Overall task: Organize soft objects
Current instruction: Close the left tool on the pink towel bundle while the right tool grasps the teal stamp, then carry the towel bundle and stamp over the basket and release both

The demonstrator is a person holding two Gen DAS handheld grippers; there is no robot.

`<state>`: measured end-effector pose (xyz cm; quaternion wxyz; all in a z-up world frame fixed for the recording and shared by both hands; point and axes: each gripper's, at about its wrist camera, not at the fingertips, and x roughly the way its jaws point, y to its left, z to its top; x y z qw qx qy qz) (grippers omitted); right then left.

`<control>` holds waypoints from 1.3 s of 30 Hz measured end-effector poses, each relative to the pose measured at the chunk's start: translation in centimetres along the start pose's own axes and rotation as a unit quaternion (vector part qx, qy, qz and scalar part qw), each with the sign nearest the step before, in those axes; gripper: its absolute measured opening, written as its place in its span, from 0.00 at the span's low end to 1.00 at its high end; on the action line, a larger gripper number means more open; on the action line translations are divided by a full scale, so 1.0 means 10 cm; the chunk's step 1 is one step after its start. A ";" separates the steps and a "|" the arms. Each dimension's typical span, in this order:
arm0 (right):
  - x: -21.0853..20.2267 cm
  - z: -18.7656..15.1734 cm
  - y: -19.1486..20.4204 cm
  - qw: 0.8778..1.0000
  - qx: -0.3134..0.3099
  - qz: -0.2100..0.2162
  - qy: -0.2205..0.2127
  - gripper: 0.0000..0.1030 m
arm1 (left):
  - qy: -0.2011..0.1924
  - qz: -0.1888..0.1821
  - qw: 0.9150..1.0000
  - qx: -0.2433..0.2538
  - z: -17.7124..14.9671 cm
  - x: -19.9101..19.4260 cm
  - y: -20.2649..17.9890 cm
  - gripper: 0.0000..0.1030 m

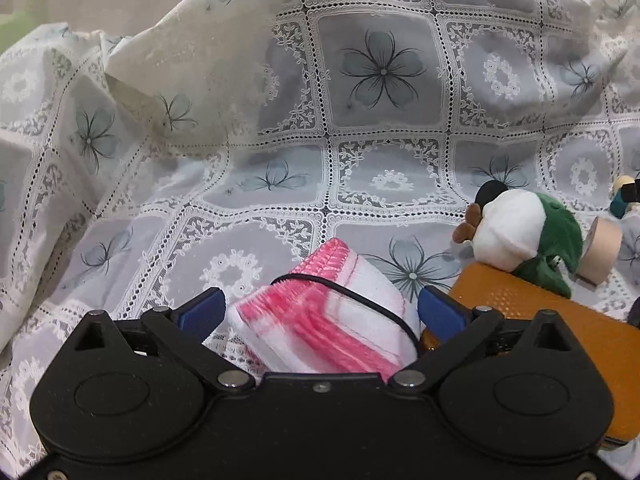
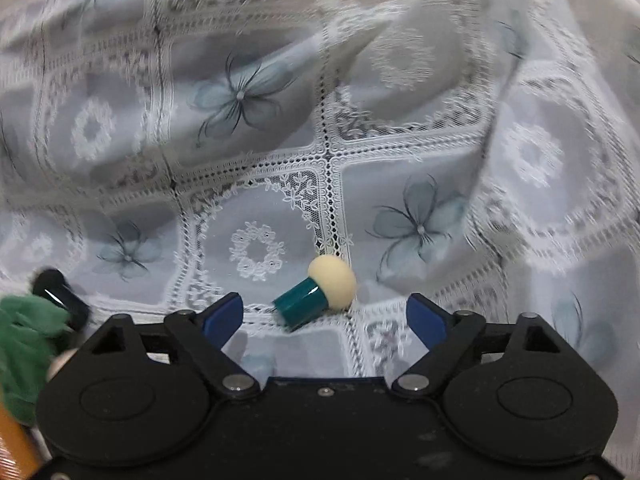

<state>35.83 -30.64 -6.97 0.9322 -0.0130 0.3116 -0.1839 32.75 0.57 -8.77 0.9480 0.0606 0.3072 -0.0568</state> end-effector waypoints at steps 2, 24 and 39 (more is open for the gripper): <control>0.10 0.00 0.01 1.000 -0.027 -0.005 -0.010 0.81 | 0.001 0.004 1.000 -0.001 0.00 0.02 -0.01 0.97; 0.20 -0.01 -0.02 0.996 -0.064 0.060 -0.007 0.55 | 0.007 0.001 1.000 -0.015 -0.02 0.06 0.02 0.97; -1.24 -0.40 -0.11 0.989 0.031 0.142 0.027 0.55 | 0.010 -0.011 1.000 -0.016 -0.04 -0.11 0.01 0.77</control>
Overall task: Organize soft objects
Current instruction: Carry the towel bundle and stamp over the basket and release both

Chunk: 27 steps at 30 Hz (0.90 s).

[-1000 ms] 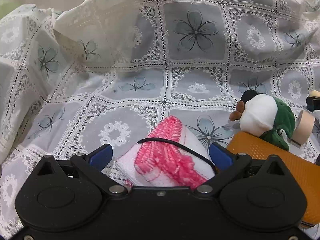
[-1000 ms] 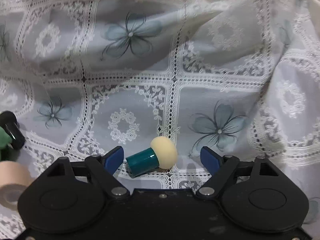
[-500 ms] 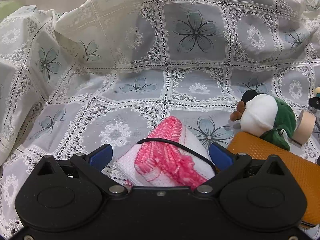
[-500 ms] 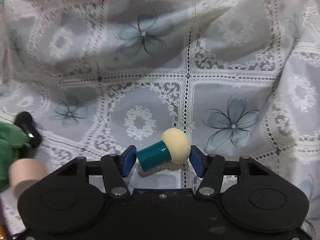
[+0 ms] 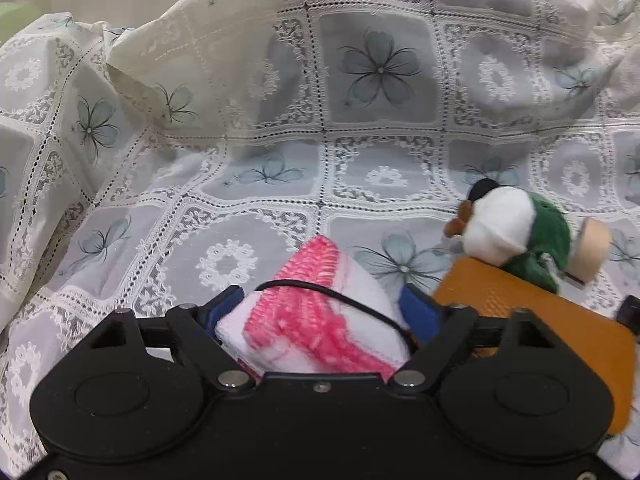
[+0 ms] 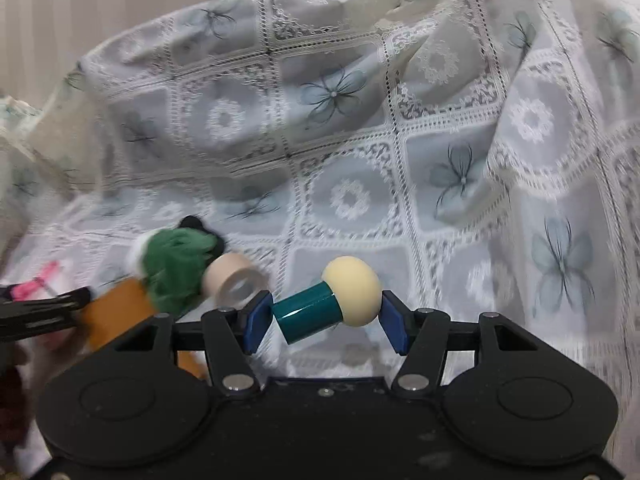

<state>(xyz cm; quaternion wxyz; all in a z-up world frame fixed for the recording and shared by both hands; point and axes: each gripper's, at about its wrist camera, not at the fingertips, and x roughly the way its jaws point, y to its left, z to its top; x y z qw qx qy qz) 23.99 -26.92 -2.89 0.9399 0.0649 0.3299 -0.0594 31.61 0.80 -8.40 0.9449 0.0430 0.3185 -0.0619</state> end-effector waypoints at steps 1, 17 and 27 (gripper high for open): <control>-0.09 -0.02 0.01 1.000 0.003 0.003 0.003 0.55 | 0.002 0.003 1.000 -0.002 -0.01 -0.04 0.00 0.76; -1.05 -0.47 0.24 0.998 0.046 0.044 0.025 0.56 | 0.050 -0.016 0.998 -0.027 0.00 -0.94 0.17 0.65; -1.71 -0.68 0.39 0.997 0.048 0.059 0.002 0.56 | 0.041 -0.069 0.996 -0.038 -0.14 -1.70 0.07 0.65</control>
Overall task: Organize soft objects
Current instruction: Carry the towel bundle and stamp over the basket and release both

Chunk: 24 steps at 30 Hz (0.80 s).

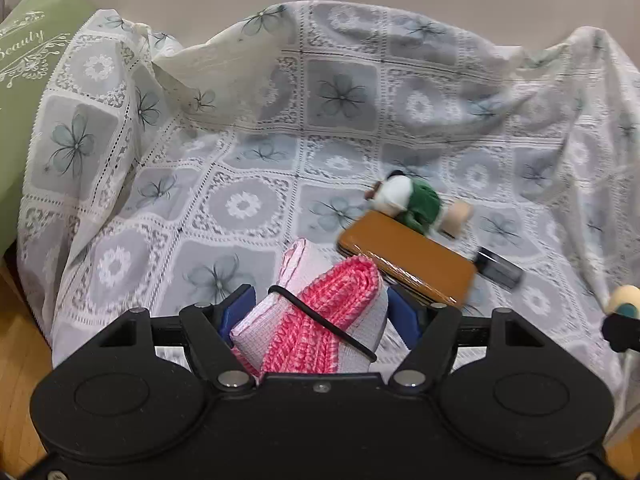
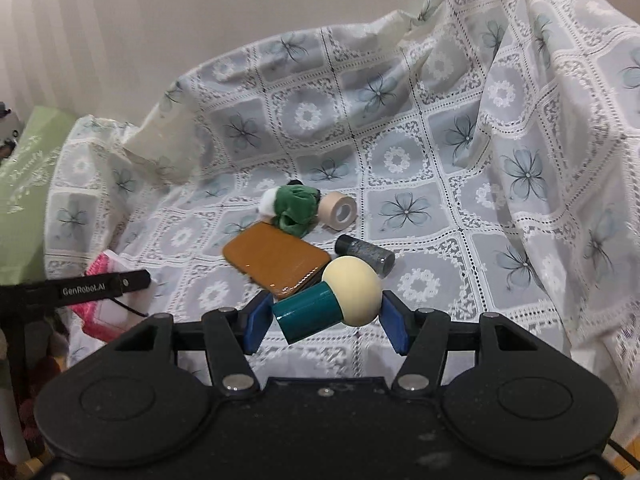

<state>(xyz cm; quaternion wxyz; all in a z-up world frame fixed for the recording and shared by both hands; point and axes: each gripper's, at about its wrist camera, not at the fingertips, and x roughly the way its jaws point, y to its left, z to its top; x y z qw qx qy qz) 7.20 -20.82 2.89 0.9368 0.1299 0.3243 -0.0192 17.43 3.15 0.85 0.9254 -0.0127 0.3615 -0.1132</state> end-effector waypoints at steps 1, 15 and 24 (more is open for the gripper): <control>-0.06 -0.03 0.01 1.000 0.003 0.001 -0.001 0.56 | 0.001 -0.004 1.000 -0.001 -0.03 -0.06 -0.02 0.65; -0.64 -0.44 0.13 0.999 0.023 0.025 -0.003 0.56 | 0.070 -0.029 0.997 -0.016 -0.60 -0.58 -0.21 0.65; -1.02 -0.66 0.18 0.999 0.020 0.029 -0.015 0.56 | 0.072 -0.044 0.996 -0.033 -0.78 -0.79 -0.26 0.65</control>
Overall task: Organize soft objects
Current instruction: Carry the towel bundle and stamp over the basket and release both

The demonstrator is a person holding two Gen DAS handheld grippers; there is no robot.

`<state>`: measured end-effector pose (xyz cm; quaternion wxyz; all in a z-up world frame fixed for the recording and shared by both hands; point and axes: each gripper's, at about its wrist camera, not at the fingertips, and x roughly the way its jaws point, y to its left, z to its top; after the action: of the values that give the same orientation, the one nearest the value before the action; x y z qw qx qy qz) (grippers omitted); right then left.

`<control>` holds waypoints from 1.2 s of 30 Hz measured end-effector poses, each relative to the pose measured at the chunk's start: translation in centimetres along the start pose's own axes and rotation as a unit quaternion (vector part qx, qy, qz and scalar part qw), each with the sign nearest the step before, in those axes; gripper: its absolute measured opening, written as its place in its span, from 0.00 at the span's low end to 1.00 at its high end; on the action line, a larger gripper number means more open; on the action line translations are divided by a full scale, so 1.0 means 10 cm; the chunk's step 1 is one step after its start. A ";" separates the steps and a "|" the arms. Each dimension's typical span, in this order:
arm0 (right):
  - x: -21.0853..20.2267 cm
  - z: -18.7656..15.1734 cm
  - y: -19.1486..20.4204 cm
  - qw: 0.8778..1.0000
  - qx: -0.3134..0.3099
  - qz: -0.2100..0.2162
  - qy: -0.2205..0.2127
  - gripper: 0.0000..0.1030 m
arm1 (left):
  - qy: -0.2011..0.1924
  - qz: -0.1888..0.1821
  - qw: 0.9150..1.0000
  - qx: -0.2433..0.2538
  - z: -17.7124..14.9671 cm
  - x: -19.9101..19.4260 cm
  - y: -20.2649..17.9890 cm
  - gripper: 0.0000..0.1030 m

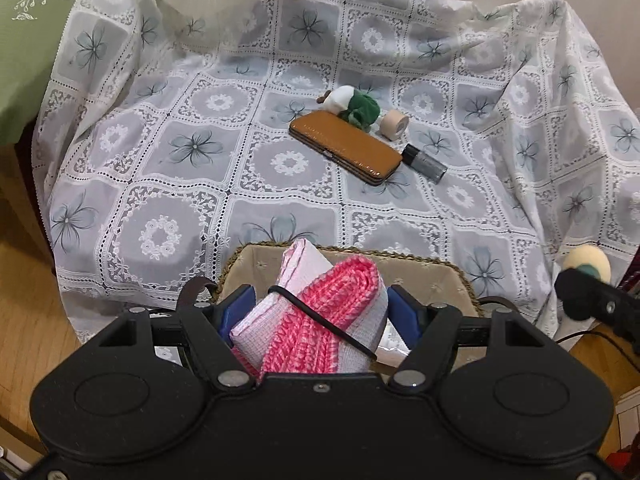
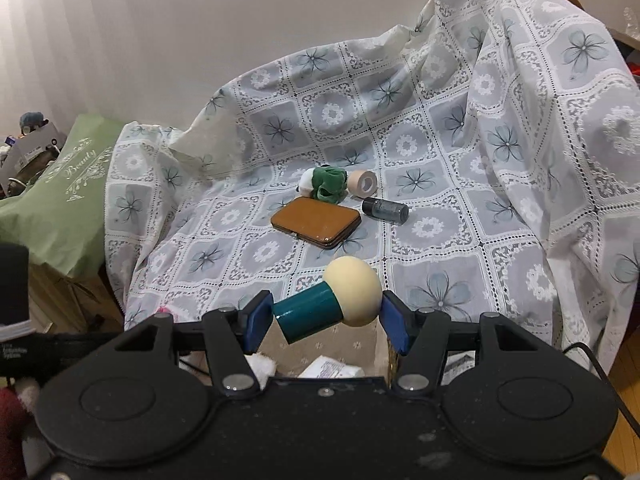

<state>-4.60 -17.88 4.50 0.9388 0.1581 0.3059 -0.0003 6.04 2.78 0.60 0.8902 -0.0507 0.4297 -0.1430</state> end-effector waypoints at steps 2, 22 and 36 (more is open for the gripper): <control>-0.05 -0.03 0.00 1.000 0.000 0.001 0.000 0.56 | -0.002 -0.002 1.000 0.000 -0.02 -0.02 -0.01 0.65; 0.05 -0.16 0.10 0.999 -0.015 0.005 0.048 0.57 | -0.016 0.054 0.998 -0.025 -0.25 -0.14 0.04 0.79; 0.04 -0.14 0.11 0.998 -0.022 0.010 0.054 0.63 | -0.014 0.075 0.997 -0.029 -0.31 -0.14 0.07 0.80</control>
<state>-4.97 -16.39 3.52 0.9242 0.1405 0.3542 0.0243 2.93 3.95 -0.47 0.9026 -0.0462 0.4234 -0.0622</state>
